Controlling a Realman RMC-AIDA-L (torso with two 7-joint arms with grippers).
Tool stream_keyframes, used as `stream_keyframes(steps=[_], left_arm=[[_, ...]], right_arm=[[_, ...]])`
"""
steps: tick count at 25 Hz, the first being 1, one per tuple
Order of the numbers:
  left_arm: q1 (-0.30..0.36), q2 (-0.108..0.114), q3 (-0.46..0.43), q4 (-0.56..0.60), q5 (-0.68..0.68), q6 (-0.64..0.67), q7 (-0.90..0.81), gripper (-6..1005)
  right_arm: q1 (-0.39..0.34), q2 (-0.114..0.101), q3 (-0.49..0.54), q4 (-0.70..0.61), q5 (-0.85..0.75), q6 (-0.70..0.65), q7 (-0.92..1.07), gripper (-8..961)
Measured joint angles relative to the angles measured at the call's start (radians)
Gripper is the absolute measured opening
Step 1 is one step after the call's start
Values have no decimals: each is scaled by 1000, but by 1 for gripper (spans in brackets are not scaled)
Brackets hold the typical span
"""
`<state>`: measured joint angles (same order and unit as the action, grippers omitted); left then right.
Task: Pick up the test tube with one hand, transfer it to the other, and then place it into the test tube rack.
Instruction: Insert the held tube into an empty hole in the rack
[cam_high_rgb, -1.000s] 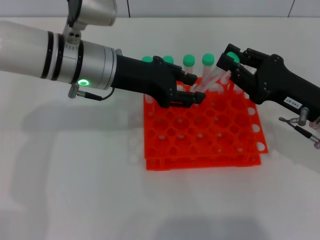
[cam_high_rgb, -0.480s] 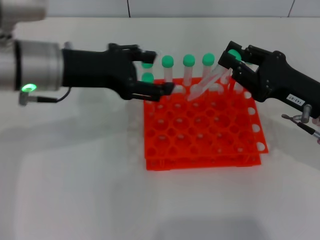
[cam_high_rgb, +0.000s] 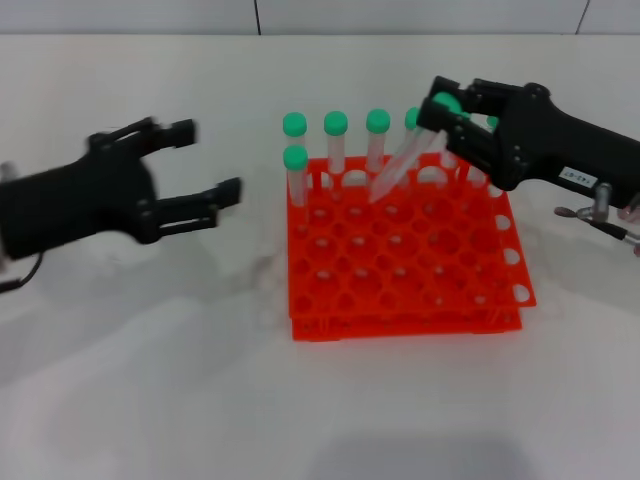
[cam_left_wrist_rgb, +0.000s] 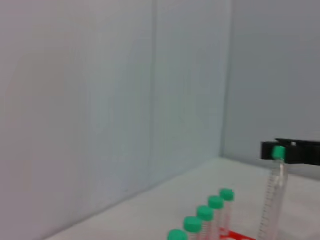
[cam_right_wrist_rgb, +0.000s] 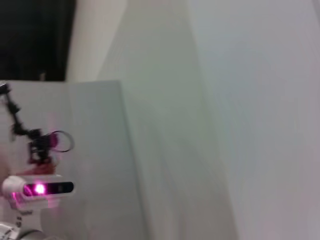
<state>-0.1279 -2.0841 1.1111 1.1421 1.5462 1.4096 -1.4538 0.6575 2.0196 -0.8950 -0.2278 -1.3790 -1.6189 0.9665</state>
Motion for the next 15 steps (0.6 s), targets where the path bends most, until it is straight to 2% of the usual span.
stream_keyframes(steps=[3,9,15], left_arm=[[33,1,-32,-94,-61,15,104,889],[58,2,-69,-275,-113,24,267,889],[72,2,-82,-351,-114,31,350,890]], right_arm=[[23,-2,-28,-17,1,2,21,255],[79,1,-78,-28,0,62,50,255],[113,6,-92,-30,2,101,50,255]])
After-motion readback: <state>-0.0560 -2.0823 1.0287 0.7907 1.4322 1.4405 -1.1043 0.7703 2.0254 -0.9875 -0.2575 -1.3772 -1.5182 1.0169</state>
